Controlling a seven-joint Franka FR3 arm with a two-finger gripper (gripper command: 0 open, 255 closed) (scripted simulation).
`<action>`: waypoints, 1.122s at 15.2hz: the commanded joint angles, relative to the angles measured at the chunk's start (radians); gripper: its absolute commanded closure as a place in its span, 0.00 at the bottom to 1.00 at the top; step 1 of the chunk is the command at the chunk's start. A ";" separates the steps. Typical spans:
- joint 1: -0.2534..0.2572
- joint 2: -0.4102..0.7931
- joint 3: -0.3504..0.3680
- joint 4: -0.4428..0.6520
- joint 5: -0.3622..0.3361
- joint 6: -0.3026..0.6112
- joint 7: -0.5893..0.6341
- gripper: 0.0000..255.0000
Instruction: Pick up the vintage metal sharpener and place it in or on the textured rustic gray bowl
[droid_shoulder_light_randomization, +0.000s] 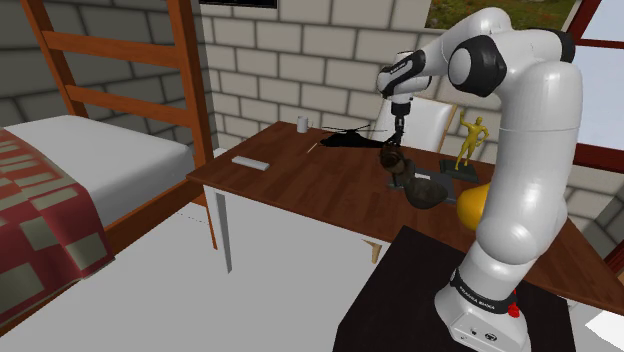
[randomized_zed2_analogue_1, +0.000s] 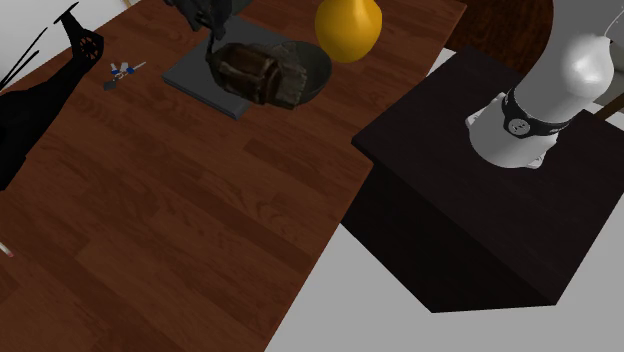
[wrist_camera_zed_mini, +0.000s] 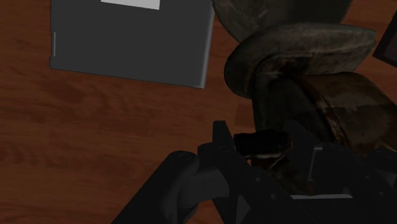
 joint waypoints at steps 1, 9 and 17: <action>-0.015 -0.033 -0.017 -0.033 -0.014 0.009 -0.029 1.00; -0.093 -0.135 -0.089 -0.126 -0.063 0.034 -0.165 1.00; -0.168 -0.163 -0.145 -0.163 -0.072 0.065 -0.292 1.00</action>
